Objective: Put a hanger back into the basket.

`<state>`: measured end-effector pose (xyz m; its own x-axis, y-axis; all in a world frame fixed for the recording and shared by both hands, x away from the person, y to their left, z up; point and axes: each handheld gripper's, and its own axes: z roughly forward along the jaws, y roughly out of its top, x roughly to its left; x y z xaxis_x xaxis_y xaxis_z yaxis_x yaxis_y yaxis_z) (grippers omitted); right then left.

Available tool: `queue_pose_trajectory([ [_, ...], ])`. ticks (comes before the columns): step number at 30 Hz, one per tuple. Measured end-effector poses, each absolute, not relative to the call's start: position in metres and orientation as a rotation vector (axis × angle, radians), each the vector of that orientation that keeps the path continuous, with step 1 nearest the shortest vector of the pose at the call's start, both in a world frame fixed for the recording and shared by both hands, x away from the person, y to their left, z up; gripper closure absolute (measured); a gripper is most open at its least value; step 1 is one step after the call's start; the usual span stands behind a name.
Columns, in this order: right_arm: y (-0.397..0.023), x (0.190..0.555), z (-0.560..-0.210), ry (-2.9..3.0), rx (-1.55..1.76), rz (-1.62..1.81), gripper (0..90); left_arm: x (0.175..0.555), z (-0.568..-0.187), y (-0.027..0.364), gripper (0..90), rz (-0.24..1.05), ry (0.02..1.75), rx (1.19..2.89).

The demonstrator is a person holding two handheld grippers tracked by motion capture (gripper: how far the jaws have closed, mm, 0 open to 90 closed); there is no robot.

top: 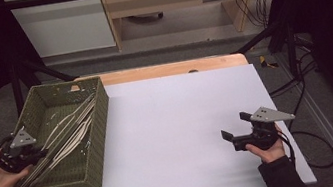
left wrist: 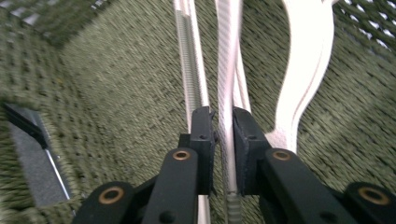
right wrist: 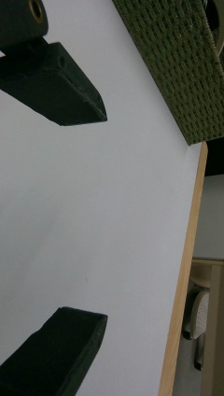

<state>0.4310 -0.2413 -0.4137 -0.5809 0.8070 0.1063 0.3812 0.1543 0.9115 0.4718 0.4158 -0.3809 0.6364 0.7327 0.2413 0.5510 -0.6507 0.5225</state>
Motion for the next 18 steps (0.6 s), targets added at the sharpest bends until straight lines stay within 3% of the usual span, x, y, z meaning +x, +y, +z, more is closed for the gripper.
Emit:
queue_pose_trajectory([
  [1,-0.241,0.431,-0.414,2.031,1.135,1.407,5.1,0.472,-0.382,0.413,74.4,0.592,0.993,2.486],
  [7,-0.241,0.431,-0.414,2.032,1.131,1.409,5.2,0.473,-0.384,0.409,68.9,0.558,0.961,2.547],
  [11,-0.241,0.431,-0.414,2.031,1.128,1.41,5.2,0.472,-0.383,0.403,58.0,0.501,0.935,2.533],
  [18,-0.241,0.43,-0.413,2.022,1.138,1.422,5.0,0.465,-0.361,0.39,45.7,0.578,0.872,2.438],
])
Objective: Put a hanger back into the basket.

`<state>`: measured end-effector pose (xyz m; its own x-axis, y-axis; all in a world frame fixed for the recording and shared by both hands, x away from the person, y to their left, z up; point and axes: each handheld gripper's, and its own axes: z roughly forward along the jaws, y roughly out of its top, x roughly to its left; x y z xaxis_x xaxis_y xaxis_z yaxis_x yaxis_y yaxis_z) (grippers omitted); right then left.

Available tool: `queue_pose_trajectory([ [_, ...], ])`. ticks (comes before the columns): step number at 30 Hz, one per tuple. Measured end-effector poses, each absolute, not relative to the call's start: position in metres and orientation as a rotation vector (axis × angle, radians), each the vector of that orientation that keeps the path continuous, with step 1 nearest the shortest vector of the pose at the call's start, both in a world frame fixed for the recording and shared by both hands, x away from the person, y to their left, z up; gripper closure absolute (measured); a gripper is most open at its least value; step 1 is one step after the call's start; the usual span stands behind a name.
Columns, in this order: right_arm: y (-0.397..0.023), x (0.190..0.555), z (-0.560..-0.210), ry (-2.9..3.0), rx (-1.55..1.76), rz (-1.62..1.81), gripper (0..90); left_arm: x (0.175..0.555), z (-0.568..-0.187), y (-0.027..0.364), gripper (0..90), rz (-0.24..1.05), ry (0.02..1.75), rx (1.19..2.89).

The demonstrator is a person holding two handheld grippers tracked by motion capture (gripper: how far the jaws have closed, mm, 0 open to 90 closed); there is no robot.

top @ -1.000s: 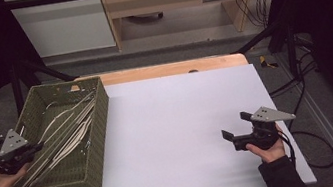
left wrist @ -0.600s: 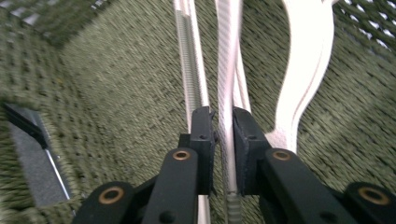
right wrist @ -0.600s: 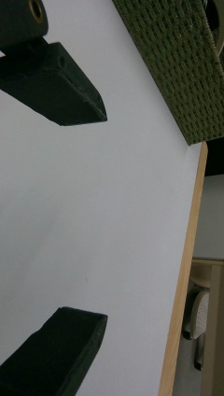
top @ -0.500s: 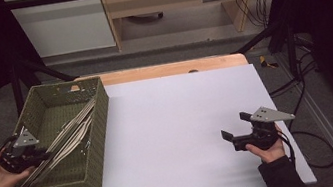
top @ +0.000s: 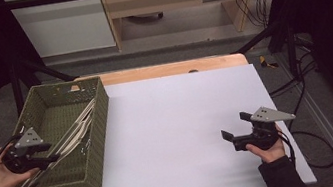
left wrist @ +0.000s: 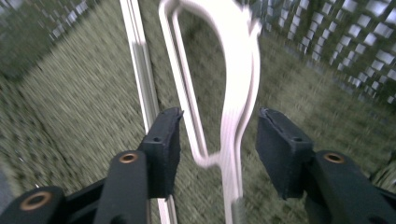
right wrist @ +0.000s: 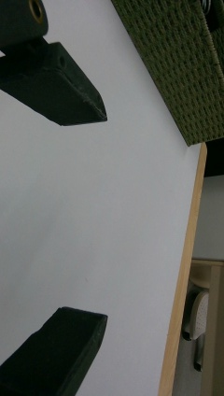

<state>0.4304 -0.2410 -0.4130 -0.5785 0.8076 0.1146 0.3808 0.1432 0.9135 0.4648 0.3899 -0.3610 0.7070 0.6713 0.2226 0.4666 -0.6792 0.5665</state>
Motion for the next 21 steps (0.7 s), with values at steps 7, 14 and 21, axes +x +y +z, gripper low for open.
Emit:
queue_pose_trajectory([
  [7,-0.242,0.43,-0.412,2.024,1.123,1.424,4.5,0.458,-0.34,0.377,32.7,0.583,0.863,2.238],
  [14,-0.242,0.428,-0.41,2.013,1.124,1.437,3.4,0.449,-0.332,0.356,21.9,0.563,0.852,2.037],
  [21,-0.243,0.426,-0.407,1.998,1.116,1.45,2.3,0.432,-0.33,0.316,14.5,0.536,0.807,1.849],
])
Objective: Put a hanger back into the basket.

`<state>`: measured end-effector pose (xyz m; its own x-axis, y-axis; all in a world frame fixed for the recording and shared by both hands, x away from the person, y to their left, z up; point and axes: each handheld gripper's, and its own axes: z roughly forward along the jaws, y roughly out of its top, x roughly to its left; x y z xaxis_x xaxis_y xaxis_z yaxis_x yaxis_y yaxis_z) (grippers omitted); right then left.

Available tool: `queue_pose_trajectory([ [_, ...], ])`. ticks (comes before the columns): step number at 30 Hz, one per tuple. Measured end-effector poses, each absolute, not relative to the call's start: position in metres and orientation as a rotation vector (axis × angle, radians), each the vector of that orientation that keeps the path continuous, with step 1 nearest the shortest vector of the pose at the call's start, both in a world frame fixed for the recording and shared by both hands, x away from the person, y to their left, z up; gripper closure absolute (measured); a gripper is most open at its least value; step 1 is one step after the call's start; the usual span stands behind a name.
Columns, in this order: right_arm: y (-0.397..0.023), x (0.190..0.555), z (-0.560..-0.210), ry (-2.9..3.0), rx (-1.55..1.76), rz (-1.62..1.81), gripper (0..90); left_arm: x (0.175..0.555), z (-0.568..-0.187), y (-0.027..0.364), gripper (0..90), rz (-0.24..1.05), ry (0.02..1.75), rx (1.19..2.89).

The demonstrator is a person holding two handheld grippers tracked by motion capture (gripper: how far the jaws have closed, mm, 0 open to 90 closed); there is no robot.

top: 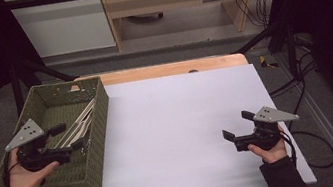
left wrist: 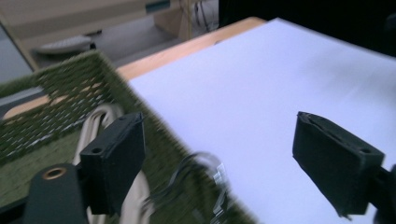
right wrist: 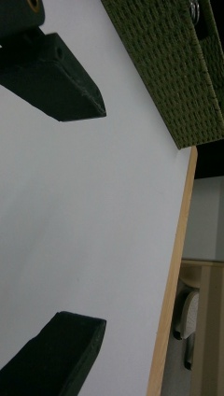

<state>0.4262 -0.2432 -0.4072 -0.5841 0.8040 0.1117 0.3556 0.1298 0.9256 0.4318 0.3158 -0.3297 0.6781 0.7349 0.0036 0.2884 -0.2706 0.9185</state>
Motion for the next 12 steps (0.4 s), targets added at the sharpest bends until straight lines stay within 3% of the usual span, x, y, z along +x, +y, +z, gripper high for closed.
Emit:
queue_pose_trajectory([
  [12,-0.245,0.423,-0.405,1.993,1.1,1.463,2.1,0.42,-0.345,0.263,9.2,0.531,0.755,1.757],
])
